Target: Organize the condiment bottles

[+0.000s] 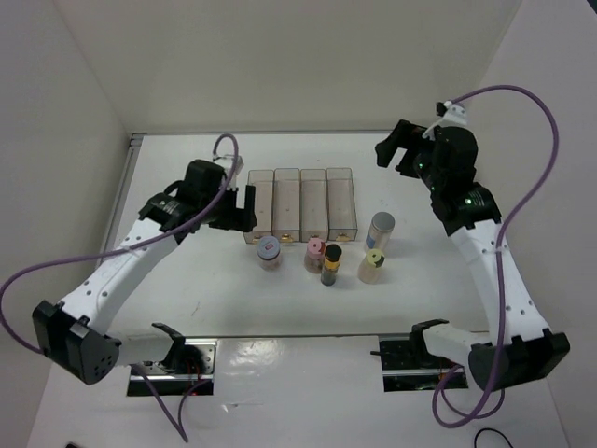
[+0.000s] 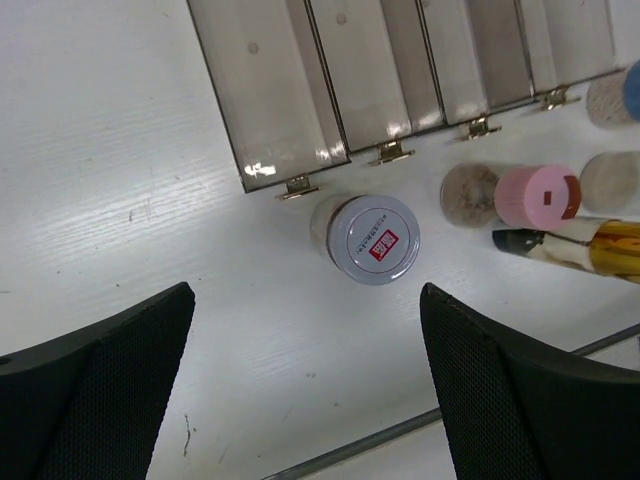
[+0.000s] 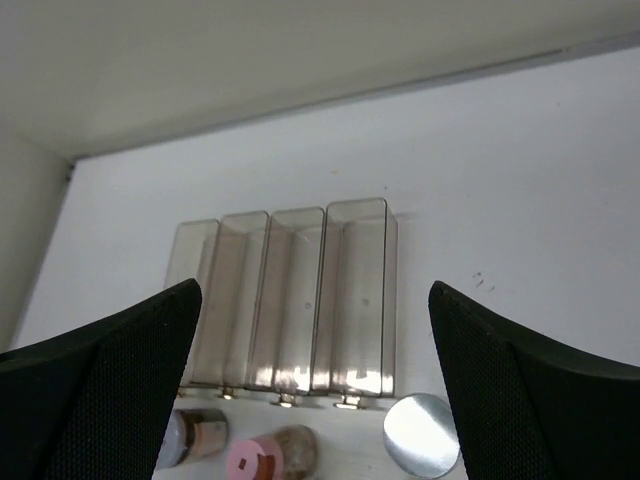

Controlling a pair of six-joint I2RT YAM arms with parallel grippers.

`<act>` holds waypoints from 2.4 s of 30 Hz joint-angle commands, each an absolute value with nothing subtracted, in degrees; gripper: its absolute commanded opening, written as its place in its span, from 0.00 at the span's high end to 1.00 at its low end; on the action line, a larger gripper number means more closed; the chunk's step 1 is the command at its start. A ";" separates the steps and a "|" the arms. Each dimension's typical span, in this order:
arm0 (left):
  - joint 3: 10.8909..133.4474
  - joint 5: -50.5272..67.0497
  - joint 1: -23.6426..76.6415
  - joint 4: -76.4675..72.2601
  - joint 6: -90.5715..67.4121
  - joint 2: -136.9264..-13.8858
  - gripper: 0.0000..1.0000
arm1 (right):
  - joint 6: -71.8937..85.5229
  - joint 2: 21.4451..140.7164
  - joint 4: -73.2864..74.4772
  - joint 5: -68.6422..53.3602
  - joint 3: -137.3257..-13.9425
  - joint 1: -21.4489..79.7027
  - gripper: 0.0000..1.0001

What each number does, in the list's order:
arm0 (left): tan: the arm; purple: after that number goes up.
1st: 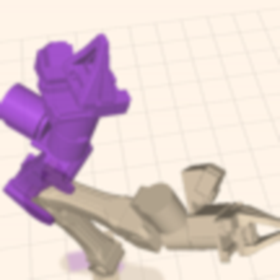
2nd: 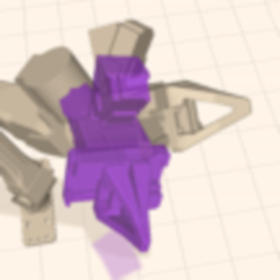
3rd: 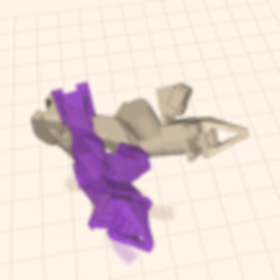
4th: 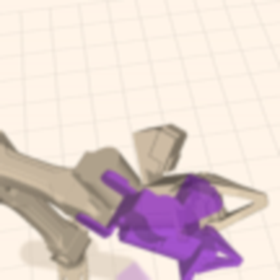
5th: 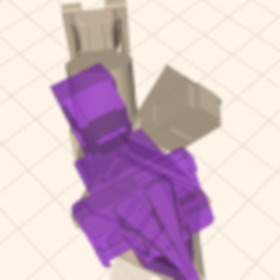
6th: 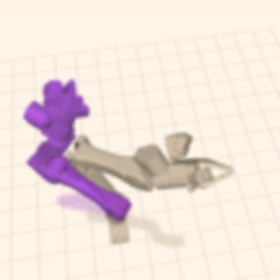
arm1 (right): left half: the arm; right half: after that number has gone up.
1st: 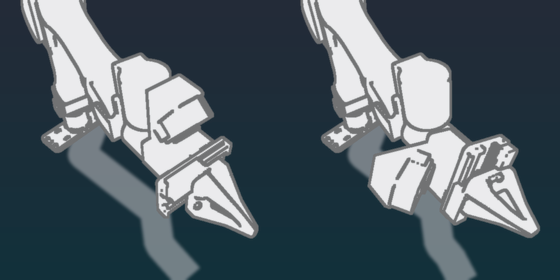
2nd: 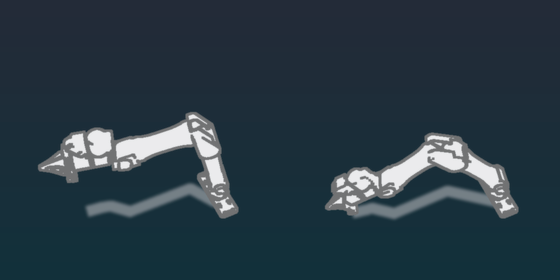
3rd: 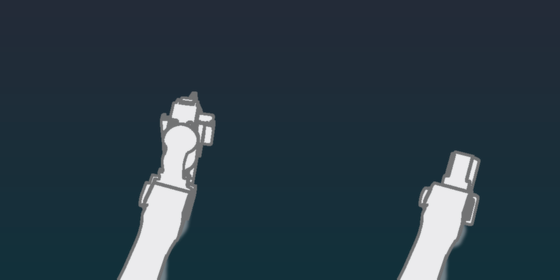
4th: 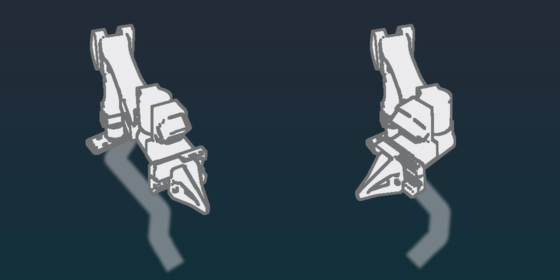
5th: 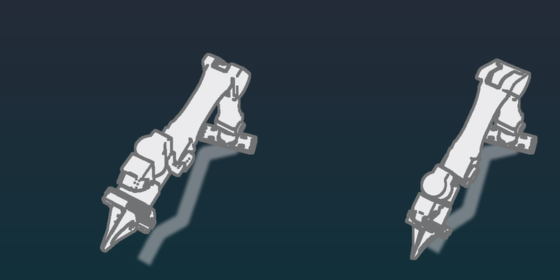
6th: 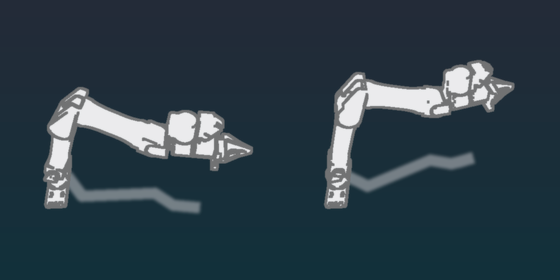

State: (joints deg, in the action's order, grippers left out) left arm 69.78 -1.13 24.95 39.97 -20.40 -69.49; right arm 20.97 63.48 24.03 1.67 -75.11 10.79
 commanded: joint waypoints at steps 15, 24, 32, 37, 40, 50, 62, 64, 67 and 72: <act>73.65 -18.27 42.01 41.22 -22.67 -87.09 0.01 | 16.70 70.66 26.81 -1.23 -73.39 13.45 0.02; 74.18 -17.85 42.01 39.30 -23.20 -90.26 0.01 | 16.70 70.66 26.19 -2.29 -70.93 13.45 0.02; 73.04 -14.86 42.01 36.13 -23.20 -91.93 0.01 | 16.70 70.66 26.19 -1.76 -70.93 13.45 0.02; 72.51 -14.85 42.01 36.12 -23.73 -93.16 0.01 | 16.70 70.66 26.19 -1.76 -70.93 13.45 0.02; 71.98 -14.85 42.01 36.12 -24.35 -94.21 0.01 | 16.70 70.66 26.19 -1.76 -70.40 13.45 0.02; 70.31 -14.85 42.01 36.12 -26.02 -94.75 0.01 | 16.70 70.66 26.19 -1.76 -70.40 13.45 0.02; 69.17 -13.27 42.01 35.60 -26.02 -96.85 0.13 | 16.70 70.66 26.19 -1.76 -70.40 13.45 0.02; 69.17 -13.27 42.01 35.60 -26.02 -96.86 0.18 | 16.70 70.66 26.19 -1.76 -70.40 13.45 0.02; 69.17 -13.27 42.01 35.60 -26.02 -96.86 0.30 | 16.70 70.66 26.19 -1.76 -69.87 13.45 0.02; 69.78 -13.80 42.01 35.60 -26.02 -96.86 0.47 | 16.70 70.66 26.19 -1.76 -69.35 13.45 0.02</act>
State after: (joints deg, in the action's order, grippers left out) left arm 69.65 -13.58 41.87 36.10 -25.74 -96.55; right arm 17.45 70.72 27.53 -1.76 -69.97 12.88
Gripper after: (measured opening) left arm 0.718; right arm 0.983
